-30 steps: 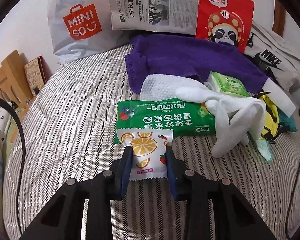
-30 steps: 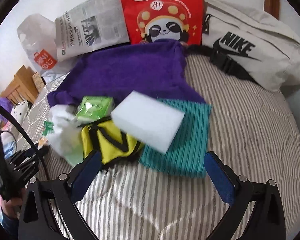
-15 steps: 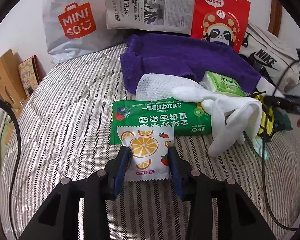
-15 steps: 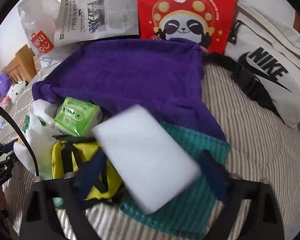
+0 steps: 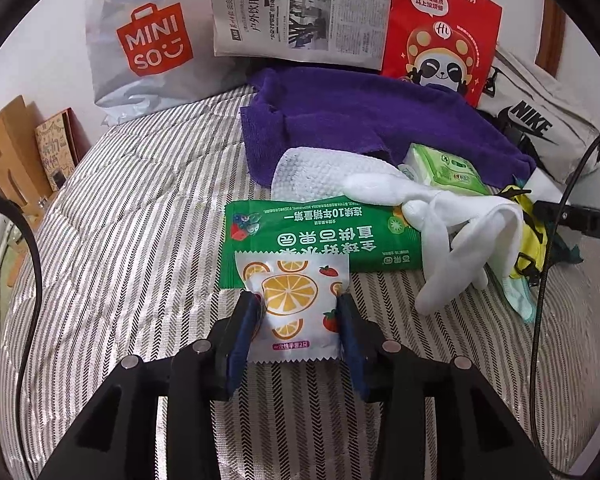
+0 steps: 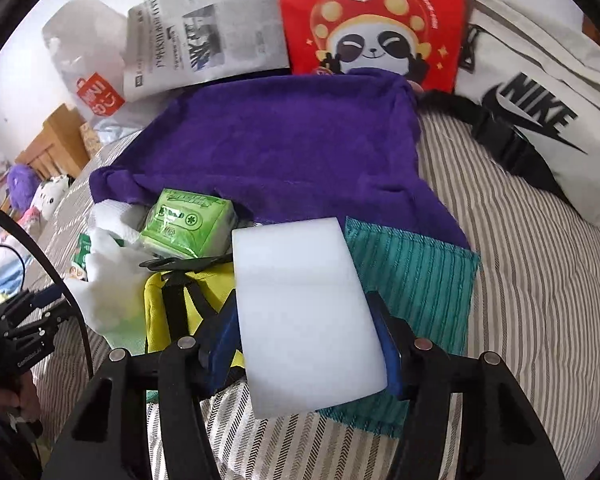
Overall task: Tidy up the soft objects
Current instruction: 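Grasp the white sponge block with the right tool while the left tool holds the sachet, then carry the sponge onto the purple towel and release it with the right tool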
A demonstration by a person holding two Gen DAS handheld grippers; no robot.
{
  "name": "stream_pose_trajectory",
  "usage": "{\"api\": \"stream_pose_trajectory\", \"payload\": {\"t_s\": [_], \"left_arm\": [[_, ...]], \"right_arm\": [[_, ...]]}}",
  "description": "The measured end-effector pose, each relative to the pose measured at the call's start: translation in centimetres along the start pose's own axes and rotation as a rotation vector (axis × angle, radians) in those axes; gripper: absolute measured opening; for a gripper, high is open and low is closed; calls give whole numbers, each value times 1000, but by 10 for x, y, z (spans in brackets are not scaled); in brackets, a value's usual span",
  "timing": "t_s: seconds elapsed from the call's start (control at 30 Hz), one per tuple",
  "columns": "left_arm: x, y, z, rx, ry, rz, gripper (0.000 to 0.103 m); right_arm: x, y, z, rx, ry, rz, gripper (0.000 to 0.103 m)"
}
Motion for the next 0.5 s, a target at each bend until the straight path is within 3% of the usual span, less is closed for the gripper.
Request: {"api": "stream_pose_trajectory", "payload": {"t_s": [0.23, 0.5], "left_arm": [[-8, -3, -14, -60, -87, -37, 30], [-35, -1, -18, -59, -79, -19, 30]], "right_arm": [[-26, -5, -4, 11, 16, 45, 59], [-41, -13, -9, 11, 1, 33, 59]]}}
Point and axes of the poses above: each gripper's, at about its wrist camera, not at the fingertips, and x roughly the way its jaws point, z to its right, y to its top, the point moved 7 cm from there along x, roughly the way its jaws point, and after that the axes turned 11 degrees about -z, right-handed, at the moved point
